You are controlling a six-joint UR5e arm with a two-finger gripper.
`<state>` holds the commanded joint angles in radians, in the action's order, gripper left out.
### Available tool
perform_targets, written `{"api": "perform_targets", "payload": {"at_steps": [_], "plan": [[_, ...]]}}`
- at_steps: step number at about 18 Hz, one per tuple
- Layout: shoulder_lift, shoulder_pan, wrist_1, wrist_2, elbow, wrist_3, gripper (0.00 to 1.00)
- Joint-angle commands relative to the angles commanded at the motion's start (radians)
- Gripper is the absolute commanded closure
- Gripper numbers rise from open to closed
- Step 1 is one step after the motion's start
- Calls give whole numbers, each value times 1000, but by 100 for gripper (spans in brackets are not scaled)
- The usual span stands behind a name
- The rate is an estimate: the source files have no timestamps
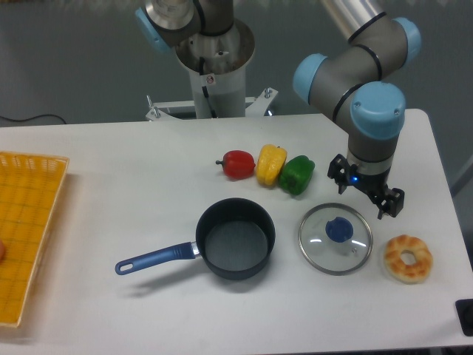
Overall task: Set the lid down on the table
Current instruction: 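Open the gripper and raise it off the lid knob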
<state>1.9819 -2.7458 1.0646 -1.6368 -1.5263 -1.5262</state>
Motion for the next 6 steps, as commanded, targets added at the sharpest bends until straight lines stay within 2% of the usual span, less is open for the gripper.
{"api": "perform_targets", "payload": {"at_steps": [6], "plan": [[2,-6,15,5,2,-6,0]]}}
